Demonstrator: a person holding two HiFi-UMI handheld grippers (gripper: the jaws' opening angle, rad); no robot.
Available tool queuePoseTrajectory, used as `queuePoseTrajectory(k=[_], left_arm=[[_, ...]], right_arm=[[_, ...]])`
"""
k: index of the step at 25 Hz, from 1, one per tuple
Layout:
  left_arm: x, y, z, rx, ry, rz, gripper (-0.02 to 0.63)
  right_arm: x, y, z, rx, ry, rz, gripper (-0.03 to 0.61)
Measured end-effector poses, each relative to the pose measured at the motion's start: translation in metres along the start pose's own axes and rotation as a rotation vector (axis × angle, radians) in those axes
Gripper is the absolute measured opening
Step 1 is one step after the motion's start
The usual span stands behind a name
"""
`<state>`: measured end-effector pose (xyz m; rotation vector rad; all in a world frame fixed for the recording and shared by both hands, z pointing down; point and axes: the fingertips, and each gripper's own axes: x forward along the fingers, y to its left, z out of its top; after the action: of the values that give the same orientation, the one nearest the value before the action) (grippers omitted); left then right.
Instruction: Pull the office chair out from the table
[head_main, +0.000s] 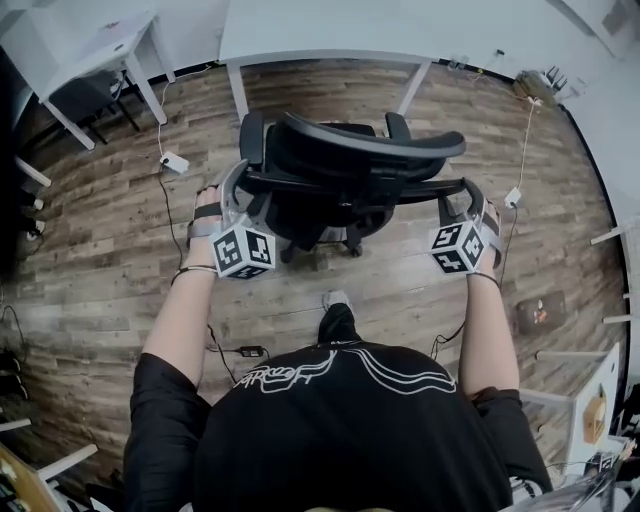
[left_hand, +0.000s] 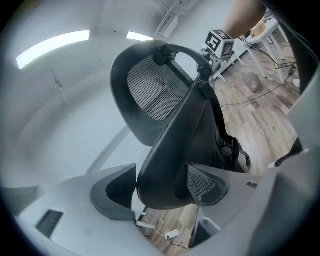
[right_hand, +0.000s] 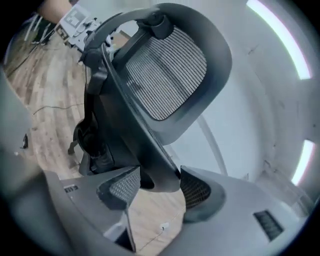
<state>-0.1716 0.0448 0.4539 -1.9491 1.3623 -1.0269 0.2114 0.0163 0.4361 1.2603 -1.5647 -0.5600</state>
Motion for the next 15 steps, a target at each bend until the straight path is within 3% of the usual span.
queuePoseTrajectory(k=[4,7,11,15], left_arm=[[-0.039,-0.009,-0.017,-0.152,-0.007,-0.023,0.284],[-0.07,-0.019,-0.022,-0.367,-0.018,-0.094,0.284],[-0.113,-0.025,0.021,-0.603,-0.147,-0.191,0.255],[-0.148,-0.03,0.078,-0.861,-0.296,-0.36,0.152]], right_arm=[[-0.04,0.021,-0.002,0.141,-0.031,0.056,0.255],[-0.079,0.043,0.019,0.322,-0.11,0.158,0.255],[-0.136,0.071,0.06,0.634,-0.282,0.398,0.255],[-0.186,0.088,0.096,0.802,-0.4,0.602,0.231]])
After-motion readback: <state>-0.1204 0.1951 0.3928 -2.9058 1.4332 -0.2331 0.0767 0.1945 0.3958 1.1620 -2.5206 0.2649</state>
